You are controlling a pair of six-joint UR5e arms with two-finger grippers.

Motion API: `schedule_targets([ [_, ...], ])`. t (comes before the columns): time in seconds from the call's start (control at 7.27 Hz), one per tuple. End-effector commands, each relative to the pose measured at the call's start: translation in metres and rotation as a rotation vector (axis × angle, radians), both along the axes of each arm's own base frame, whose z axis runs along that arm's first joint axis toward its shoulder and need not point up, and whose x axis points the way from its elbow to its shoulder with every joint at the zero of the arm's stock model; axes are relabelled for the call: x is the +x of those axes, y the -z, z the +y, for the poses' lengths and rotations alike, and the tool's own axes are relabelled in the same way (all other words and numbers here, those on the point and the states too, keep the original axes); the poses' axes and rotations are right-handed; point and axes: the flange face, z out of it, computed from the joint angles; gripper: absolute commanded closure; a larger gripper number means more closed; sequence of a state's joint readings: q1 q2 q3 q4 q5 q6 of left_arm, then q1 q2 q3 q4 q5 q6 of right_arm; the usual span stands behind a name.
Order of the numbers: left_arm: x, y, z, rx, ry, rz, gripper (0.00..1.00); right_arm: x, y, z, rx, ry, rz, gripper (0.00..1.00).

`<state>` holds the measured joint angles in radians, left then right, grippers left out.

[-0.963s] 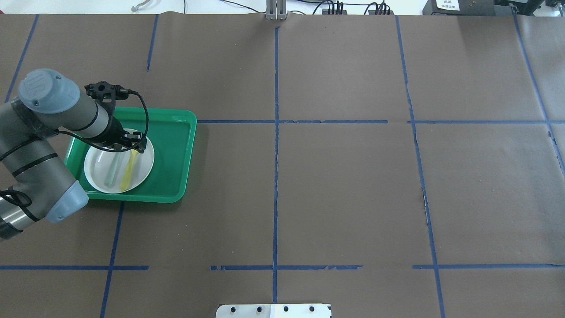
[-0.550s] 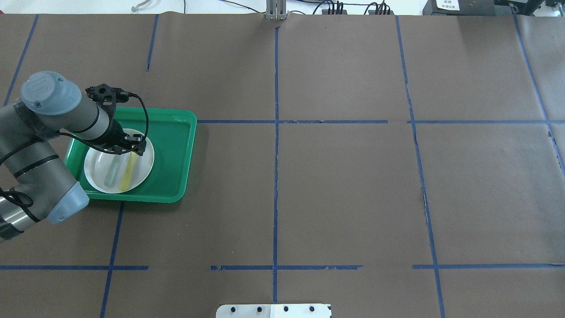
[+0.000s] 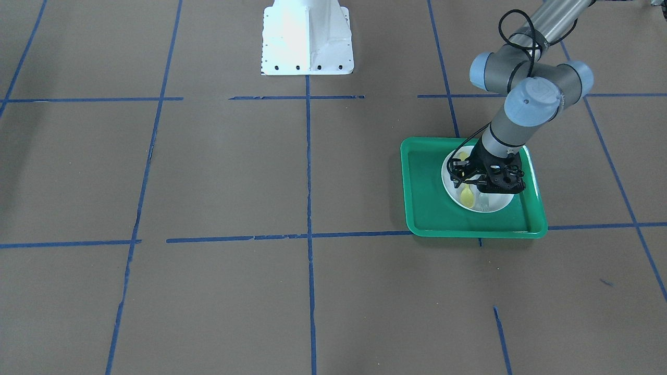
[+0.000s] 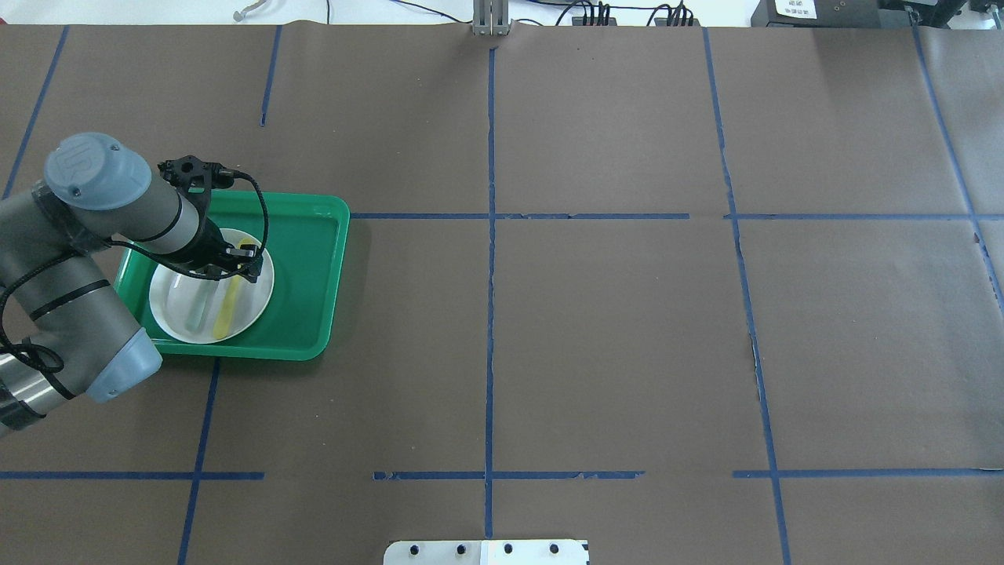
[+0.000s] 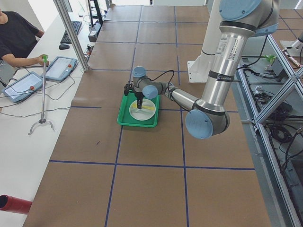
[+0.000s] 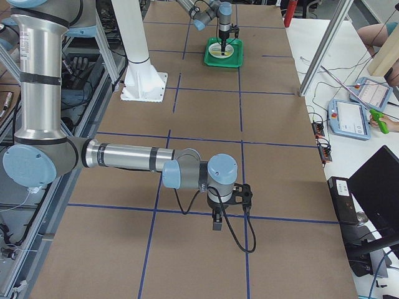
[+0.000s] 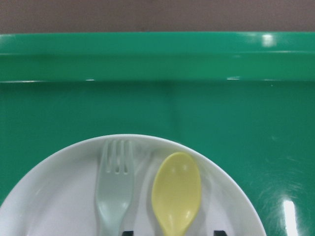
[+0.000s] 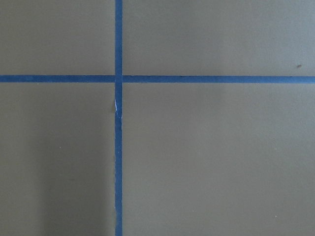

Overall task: Place spoon
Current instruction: 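Lower the left gripper and close it on the yellow spoon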

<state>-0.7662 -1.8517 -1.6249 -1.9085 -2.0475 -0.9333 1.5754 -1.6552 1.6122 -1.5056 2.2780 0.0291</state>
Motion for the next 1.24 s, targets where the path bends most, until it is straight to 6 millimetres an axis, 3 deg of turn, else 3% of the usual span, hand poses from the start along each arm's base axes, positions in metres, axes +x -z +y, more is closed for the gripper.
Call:
schedule_targets([
  [0.0,0.002,-0.001,0.002,0.000,-0.006,-0.002,0.49,0.000,0.000,0.000,-0.001,0.000,0.000,0.00],
  [0.55,-0.001,0.004,0.003,0.003,0.001,0.005,0.96,0.000,0.000,0.000,0.001,0.000,0.000,0.00],
  [1.1,-0.013,0.054,0.011,-0.013,0.015,0.001,1.00,0.000,0.000,0.000,0.001,0.000,0.000,0.00],
])
